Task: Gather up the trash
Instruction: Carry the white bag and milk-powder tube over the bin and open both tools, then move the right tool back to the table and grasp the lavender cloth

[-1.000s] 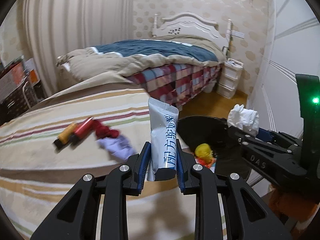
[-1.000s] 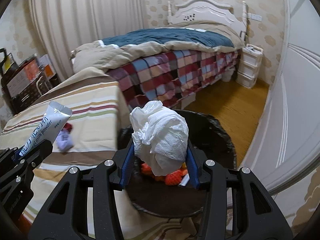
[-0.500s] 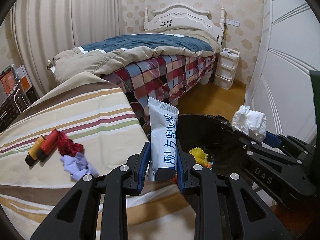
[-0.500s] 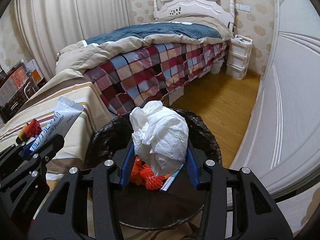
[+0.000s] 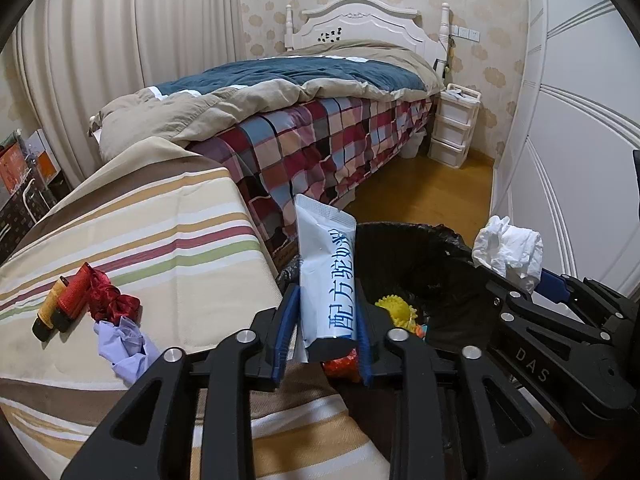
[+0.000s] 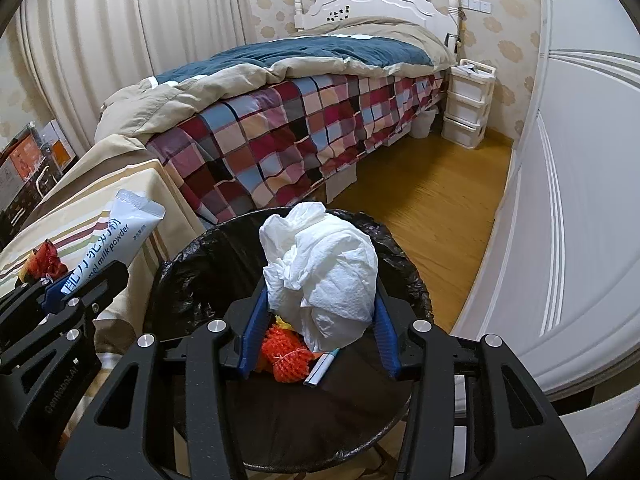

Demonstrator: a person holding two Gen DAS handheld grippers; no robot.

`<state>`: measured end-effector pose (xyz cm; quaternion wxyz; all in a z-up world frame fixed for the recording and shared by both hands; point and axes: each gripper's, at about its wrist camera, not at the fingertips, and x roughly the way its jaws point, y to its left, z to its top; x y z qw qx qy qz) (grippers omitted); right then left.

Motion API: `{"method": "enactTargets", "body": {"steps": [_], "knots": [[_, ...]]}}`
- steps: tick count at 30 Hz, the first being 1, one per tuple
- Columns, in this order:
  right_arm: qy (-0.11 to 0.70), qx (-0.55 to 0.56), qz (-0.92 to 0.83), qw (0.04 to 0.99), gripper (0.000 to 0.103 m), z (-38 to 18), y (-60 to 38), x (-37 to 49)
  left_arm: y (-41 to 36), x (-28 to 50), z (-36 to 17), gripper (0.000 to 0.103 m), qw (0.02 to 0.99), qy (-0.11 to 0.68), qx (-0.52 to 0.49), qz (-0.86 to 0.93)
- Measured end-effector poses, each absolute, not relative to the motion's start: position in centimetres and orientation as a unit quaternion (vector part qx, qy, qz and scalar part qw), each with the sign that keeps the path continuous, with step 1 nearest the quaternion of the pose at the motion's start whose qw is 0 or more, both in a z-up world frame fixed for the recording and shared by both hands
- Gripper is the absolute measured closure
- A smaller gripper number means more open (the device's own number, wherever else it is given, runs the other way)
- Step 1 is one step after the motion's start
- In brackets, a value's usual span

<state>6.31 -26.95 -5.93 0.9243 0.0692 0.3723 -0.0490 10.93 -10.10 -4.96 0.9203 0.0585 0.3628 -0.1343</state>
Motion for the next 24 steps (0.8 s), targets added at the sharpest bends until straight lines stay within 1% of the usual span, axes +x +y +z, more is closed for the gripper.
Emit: {"method": "enactTargets", "body": {"steps": [1, 2, 3, 4, 6, 7, 12, 14, 24], "knots": [[0.372, 0.07, -0.05, 0.924, 0.055, -5.9, -27.0, 6.4, -10.1, 10.9, -5.0, 0.066, 0.921, 0.362, 0.058, -0.134], [0.373, 0.07, -0.05, 0.924, 0.049, -6.0, -27.0, 6.4, -10.0, 10.9, -4.9, 0.059, 0.921, 0.361, 0.058, -0.134], [0.372, 0.071, -0.052, 0.924, 0.046, -6.0, -27.0, 6.4, -10.0, 10.8, -4.9, 0.05, 0.922, 0.36, 0.057, -0.133], [0.372, 0.071, -0.053, 0.924, 0.043, -6.0, -27.0, 6.5, -9.9, 10.8, -4.9, 0.046, 0.923, 0.358, 0.055, -0.132], [0.373, 0.07, -0.056, 0.924, 0.042, -6.1, -27.0, 6.4, -9.7, 10.6, -4.8, 0.034, 0.925, 0.354, 0.05, -0.13], [0.373, 0.07, -0.057, 0.923, 0.04, -6.1, -27.0, 6.4, -9.5, 10.6, -4.7, 0.031, 0.926, 0.353, 0.048, -0.129], [0.371, 0.072, -0.065, 0.923, 0.036, -6.0, -27.0, 6.1, -8.6, 10.0, -4.2, 0.025, 0.929, 0.347, 0.044, -0.123], [0.37, 0.071, -0.066, 0.924, 0.031, -5.8, -26.9, 5.9, -8.0, 9.6, -4.0, 0.023, 0.931, 0.343, 0.045, -0.118], [0.364, 0.063, -0.036, 0.929, 0.027, -4.8, -23.6, 5.0, -2.7, 7.4, -3.5, 0.018, 0.939, 0.334, 0.046, -0.07]]}}
